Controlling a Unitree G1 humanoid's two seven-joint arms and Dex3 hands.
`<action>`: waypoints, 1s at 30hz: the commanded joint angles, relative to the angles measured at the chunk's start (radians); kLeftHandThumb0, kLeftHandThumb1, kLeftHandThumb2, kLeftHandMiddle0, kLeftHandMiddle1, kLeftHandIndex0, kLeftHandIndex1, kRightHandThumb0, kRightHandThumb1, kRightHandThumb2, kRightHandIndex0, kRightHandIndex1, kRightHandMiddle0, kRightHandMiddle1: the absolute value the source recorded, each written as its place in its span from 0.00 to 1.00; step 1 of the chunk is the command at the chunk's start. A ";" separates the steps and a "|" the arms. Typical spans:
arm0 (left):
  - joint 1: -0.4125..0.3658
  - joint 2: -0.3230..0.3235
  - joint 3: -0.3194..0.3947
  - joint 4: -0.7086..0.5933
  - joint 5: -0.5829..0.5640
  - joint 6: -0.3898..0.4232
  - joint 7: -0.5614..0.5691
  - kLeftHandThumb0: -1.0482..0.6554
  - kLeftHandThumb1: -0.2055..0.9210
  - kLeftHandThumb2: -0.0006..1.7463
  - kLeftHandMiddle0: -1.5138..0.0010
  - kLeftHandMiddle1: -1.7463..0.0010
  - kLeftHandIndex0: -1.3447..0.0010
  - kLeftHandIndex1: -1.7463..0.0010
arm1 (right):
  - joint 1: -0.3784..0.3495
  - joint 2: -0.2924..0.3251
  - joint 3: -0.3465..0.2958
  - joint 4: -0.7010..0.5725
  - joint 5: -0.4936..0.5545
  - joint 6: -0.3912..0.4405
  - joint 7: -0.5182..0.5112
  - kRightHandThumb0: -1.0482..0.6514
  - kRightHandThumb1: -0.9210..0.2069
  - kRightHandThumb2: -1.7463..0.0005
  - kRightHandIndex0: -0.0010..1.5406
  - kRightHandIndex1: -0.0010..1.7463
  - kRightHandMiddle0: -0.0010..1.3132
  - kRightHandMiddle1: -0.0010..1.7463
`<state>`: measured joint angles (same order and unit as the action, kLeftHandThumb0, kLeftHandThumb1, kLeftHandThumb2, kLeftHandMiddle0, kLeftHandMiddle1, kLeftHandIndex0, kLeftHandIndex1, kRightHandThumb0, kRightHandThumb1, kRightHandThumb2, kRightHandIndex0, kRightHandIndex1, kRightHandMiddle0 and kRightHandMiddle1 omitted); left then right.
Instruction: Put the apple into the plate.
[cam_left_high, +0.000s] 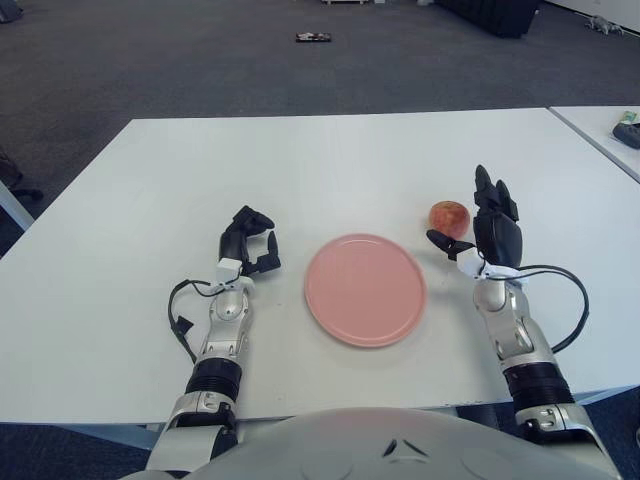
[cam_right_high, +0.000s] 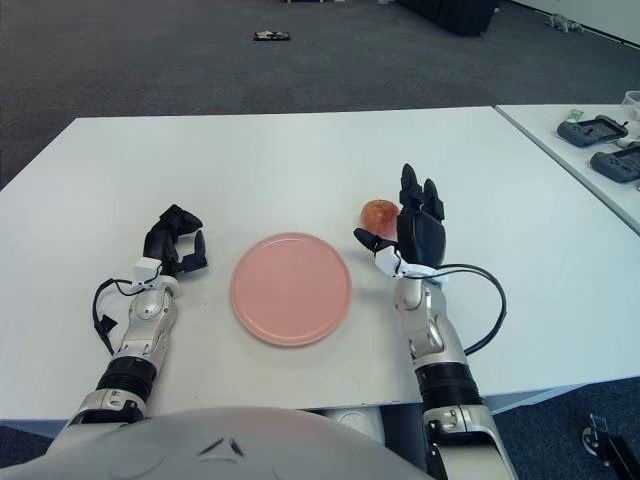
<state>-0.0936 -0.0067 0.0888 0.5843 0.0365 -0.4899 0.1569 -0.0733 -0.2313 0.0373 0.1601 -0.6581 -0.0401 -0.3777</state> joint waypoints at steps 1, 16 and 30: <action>0.048 -0.016 -0.002 0.062 0.002 0.045 0.009 0.31 0.37 0.84 0.14 0.00 0.48 0.00 | -0.059 -0.025 0.014 -0.017 -0.022 0.080 0.056 0.02 0.41 0.59 0.00 0.00 0.00 0.00; 0.048 -0.020 -0.001 0.061 0.002 0.045 0.010 0.31 0.37 0.84 0.14 0.00 0.48 0.00 | -0.149 -0.116 0.077 -0.018 -0.032 0.222 0.264 0.03 0.40 0.56 0.00 0.00 0.00 0.00; 0.049 -0.026 0.008 0.061 -0.006 0.037 0.005 0.31 0.37 0.84 0.13 0.00 0.47 0.00 | -0.338 -0.199 0.227 0.133 -0.086 0.336 0.536 0.13 0.45 0.46 0.01 0.01 0.00 0.25</action>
<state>-0.0950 -0.0125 0.0992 0.5876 0.0382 -0.4945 0.1606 -0.3403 -0.4283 0.2302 0.2287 -0.7258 0.2952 0.1398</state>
